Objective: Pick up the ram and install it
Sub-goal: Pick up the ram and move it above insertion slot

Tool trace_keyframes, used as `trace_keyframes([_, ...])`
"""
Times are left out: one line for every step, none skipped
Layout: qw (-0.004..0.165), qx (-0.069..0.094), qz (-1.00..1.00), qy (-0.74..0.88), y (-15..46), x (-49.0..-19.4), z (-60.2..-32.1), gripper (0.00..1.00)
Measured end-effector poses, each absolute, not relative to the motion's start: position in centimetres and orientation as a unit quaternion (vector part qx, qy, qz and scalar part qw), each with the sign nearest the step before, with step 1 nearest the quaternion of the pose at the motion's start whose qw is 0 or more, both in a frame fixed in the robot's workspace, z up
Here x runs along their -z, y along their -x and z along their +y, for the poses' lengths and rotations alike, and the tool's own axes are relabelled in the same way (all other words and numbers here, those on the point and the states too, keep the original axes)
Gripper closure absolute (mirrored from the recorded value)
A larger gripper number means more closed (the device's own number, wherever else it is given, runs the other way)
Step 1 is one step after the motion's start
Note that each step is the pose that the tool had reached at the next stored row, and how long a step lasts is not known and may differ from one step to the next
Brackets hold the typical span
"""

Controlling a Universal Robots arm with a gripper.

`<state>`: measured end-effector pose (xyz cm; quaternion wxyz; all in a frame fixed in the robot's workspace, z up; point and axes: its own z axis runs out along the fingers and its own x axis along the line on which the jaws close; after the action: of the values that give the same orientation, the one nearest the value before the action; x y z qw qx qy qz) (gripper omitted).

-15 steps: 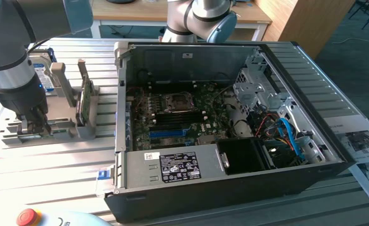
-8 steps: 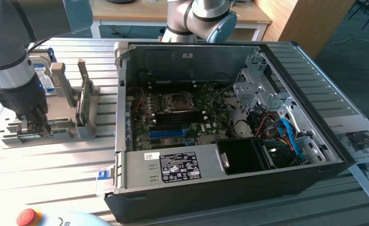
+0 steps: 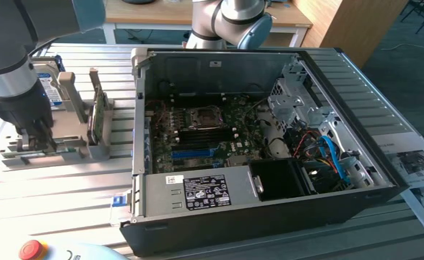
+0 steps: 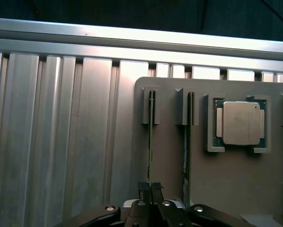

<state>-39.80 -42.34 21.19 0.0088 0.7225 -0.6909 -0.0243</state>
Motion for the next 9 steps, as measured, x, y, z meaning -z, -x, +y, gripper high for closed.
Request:
trace_keyframes([0.009,0.024,-0.691,-0.723,39.8,-21.3,-42.3,0.88])
trace_keyframes([0.009,0.024,-0.691,-0.723,39.8,-21.5,-42.3,0.88])
trace_keyframes([0.009,0.024,-0.691,-0.723,39.8,-21.6,-42.3,0.88])
trace_keyframes([0.009,0.024,-0.691,-0.723,39.8,-21.8,-42.3,0.88])
trace_keyframes([0.009,0.024,-0.691,-0.723,39.8,-21.9,-42.3,0.88])
trace_keyframes([0.009,0.024,-0.691,-0.723,39.8,-22.1,-42.3,0.88])
trace_keyframes([0.009,0.024,-0.691,-0.722,39.8,-22.3,-42.3,0.88])
trace_keyframes([0.009,0.024,-0.691,-0.722,39.8,-22.4,-42.3,0.88])
trace_keyframes([0.009,0.024,-0.691,-0.723,39.8,-22.6,-42.3,0.88])
